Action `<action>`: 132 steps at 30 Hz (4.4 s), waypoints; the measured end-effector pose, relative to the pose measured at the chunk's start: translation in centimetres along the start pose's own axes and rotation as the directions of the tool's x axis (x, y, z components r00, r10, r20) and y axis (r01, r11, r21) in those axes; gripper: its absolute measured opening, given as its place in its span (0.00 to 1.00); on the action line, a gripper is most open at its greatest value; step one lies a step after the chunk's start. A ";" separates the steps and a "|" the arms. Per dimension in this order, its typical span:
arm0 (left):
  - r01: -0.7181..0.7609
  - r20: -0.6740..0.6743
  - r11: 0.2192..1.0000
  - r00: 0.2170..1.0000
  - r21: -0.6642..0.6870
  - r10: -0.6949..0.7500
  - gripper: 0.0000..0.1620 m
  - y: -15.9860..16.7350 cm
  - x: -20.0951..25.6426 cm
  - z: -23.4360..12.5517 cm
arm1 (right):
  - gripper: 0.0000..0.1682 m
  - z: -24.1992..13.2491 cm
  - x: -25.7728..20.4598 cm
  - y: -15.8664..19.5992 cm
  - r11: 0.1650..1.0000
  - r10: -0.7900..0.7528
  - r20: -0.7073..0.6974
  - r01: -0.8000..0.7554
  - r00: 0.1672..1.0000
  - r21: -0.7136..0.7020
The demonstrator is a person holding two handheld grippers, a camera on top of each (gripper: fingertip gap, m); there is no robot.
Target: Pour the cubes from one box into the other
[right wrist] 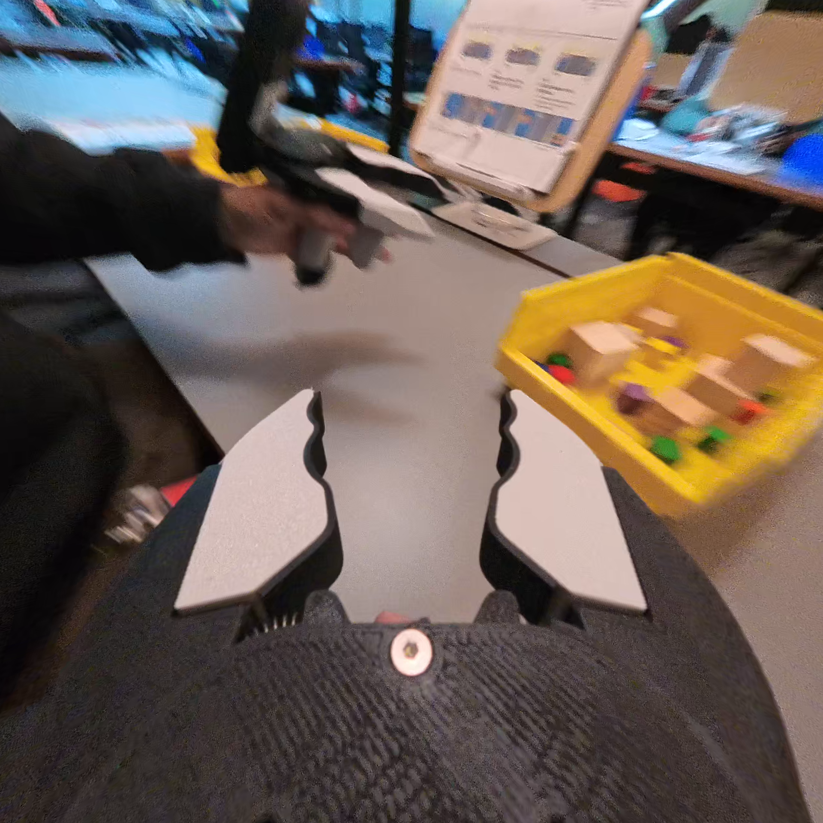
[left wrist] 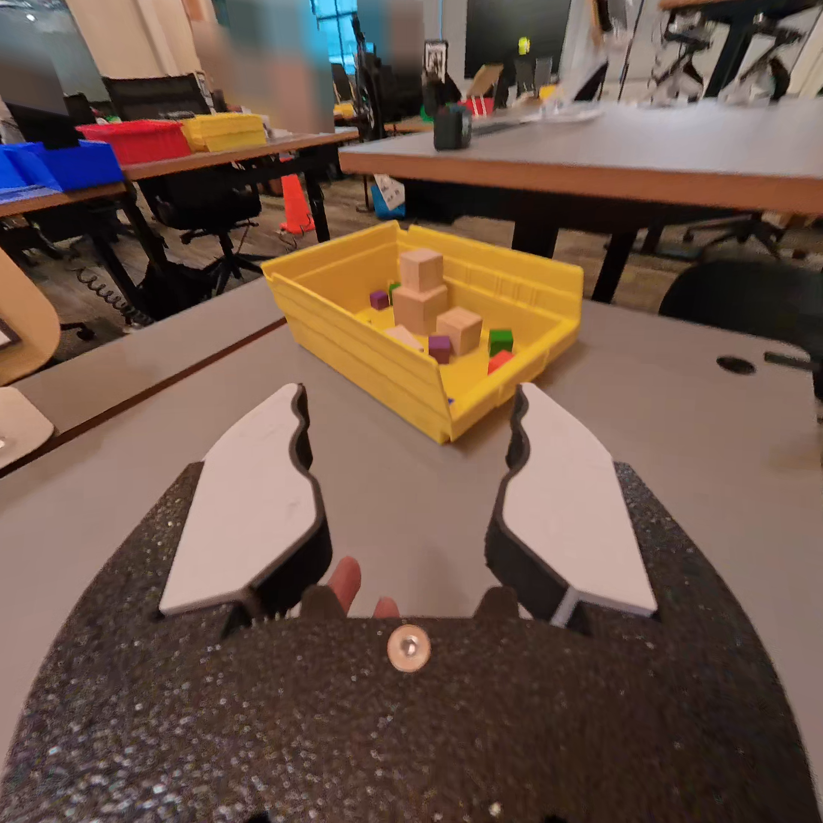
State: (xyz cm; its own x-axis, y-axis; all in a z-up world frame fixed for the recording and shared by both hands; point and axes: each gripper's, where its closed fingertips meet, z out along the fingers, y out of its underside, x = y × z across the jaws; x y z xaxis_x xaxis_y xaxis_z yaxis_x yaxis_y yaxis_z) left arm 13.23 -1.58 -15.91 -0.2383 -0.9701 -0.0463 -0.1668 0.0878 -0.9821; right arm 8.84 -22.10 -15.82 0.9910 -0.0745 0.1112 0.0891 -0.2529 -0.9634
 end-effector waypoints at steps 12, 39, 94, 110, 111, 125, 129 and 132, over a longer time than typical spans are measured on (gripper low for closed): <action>-0.115 -0.059 0.988 0.991 0.100 0.122 0.52 0.2 4.4 2.9 | 0.31 -7.2 -6.1 34.1 0.845 0.528 0.040 -0.519 0.849 -0.127; 0.313 -0.753 0.950 0.619 -0.025 -0.224 0.41 -0.6 26.3 17.9 | 0.32 24.0 7.2 75.2 0.576 0.450 -0.596 -0.726 0.665 -0.375; 0.361 -0.822 0.924 0.486 -0.121 -0.298 0.22 -0.7 27.0 17.7 | 0.16 28.4 10.9 76.9 0.679 0.344 -0.530 -0.595 0.775 -0.430; 0.350 -0.802 0.925 0.505 -0.150 -0.321 0.22 -0.3 27.1 18.2 | 0.01 29.8 9.2 80.7 0.535 0.260 -0.434 -0.503 0.862 -0.679; 0.350 -0.801 0.924 0.505 -0.151 -0.322 0.22 -0.3 27.1 18.2 | 0.01 29.7 9.3 80.7 0.540 0.263 -0.445 -0.513 0.856 -0.667; 0.358 -0.812 0.924 0.495 -0.134 -0.310 0.20 -0.5 27.0 17.9 | 0.01 24.9 7.0 79.7 0.425 0.728 -0.607 -0.904 0.319 0.035; 0.358 -0.811 0.923 0.494 -0.140 -0.314 0.20 -0.5 27.1 17.9 | 0.00 25.8 8.0 78.1 0.355 0.841 -0.496 -0.911 0.215 0.208; 0.361 -0.807 0.922 0.497 -0.142 -0.319 0.21 -0.5 27.0 18.0 | 0.04 27.5 8.4 77.4 0.470 0.774 -0.517 -0.878 0.365 0.085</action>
State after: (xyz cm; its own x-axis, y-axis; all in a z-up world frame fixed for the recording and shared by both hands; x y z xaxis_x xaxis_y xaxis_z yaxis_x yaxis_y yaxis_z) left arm 24.10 -31.90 -20.01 -0.8376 -0.3270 0.4377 -0.3757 -0.2369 -0.8960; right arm 26.85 -15.77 -96.14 0.3785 -0.7221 -0.5791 -0.8201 0.0285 -0.5715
